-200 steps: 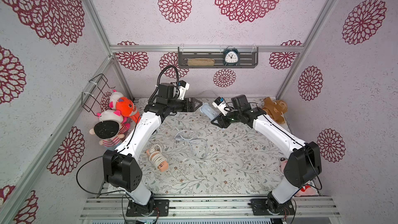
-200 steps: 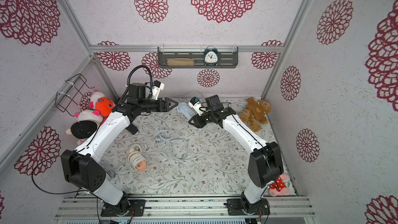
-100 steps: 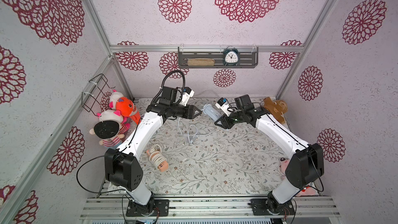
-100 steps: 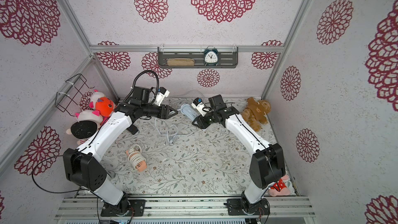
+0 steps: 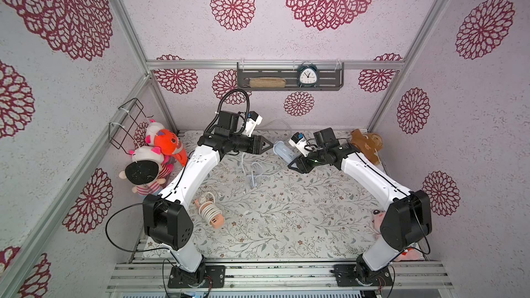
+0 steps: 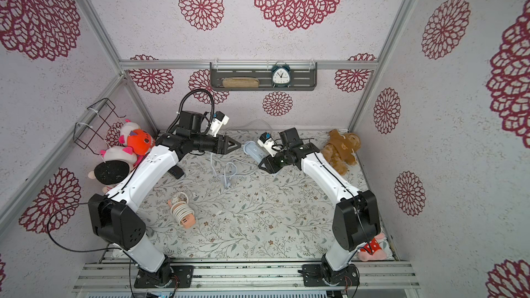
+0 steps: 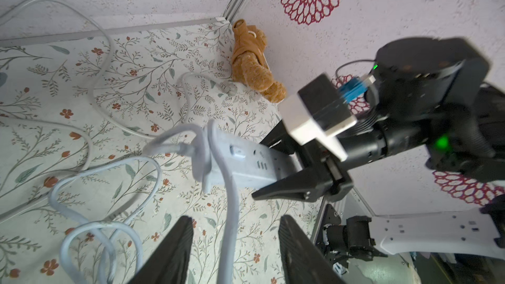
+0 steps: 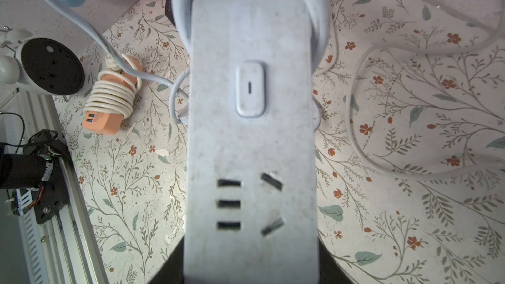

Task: Unwrap the cord wrapped around the power strip
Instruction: Unwrap the power cord from the power strip.

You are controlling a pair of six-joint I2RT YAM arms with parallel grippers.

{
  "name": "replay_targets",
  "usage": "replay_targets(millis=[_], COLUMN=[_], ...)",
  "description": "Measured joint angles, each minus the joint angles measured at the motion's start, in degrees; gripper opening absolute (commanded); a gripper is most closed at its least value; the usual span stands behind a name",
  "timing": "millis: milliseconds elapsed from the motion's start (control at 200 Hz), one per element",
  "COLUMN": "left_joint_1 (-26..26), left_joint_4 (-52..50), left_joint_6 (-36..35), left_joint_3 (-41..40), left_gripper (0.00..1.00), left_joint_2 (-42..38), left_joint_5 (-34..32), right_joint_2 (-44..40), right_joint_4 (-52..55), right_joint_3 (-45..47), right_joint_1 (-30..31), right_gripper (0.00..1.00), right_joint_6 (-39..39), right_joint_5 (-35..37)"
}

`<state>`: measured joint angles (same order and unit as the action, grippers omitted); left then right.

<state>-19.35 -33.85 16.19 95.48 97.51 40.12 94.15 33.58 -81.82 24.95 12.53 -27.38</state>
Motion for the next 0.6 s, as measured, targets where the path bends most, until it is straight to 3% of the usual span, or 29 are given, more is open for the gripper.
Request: replay_targets(millis=[245, 600], left_joint_1=[0.7, 1.8], left_joint_4=[2.5, 3.1], left_joint_6=[6.7, 10.3], left_joint_3=[10.2, 10.1], left_gripper=[0.0, 0.0], left_joint_2=[8.7, 16.1], left_joint_5=[-4.6, -9.7], right_joint_2=[-2.7, -15.9], right_joint_4=[3.1, 5.7], right_joint_3=[4.4, 6.8], right_joint_1=[-0.1, -1.2], right_gripper=[0.0, 0.0], right_joint_6=[4.0, 4.7], right_joint_5=[-3.6, -9.5])
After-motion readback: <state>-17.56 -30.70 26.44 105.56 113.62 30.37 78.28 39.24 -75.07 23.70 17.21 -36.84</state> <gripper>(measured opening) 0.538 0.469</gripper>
